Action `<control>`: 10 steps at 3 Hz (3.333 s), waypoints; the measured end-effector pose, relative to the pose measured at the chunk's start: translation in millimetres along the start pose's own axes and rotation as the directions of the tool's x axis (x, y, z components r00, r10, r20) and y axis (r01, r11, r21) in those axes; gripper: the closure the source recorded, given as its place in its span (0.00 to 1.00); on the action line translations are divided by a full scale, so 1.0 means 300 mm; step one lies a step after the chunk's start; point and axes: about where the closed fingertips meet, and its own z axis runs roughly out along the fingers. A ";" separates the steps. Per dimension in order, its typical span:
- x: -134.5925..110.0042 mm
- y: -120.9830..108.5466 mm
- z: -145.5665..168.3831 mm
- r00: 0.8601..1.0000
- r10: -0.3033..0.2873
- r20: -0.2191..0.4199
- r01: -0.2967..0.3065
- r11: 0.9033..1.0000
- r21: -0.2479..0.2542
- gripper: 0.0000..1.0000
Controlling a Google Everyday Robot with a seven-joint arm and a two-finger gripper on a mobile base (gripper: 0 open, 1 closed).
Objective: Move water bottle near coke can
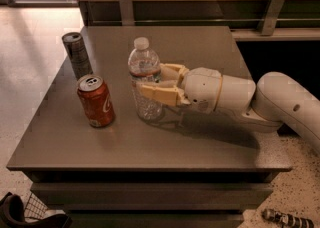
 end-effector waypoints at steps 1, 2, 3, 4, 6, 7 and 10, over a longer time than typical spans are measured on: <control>-0.009 0.028 0.031 0.999 -0.031 -0.031 0.029 0.998 -0.052 1.00; -0.013 0.059 0.049 0.998 -0.059 -0.019 0.057 0.994 -0.093 1.00; 0.005 0.104 0.045 0.996 -0.084 0.019 0.085 0.991 -0.100 1.00; 0.007 0.106 0.046 0.996 -0.084 0.019 0.086 0.991 -0.101 1.00; 0.069 0.099 0.036 0.999 -0.030 0.029 0.032 0.995 -0.099 1.00; 0.059 0.098 0.037 0.999 -0.030 0.029 0.032 0.995 -0.099 0.83; 0.056 0.099 0.038 0.999 -0.030 0.029 0.033 0.995 -0.099 0.12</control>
Offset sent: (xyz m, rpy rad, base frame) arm -0.0181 0.0217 0.0038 -0.0422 -0.0852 0.1198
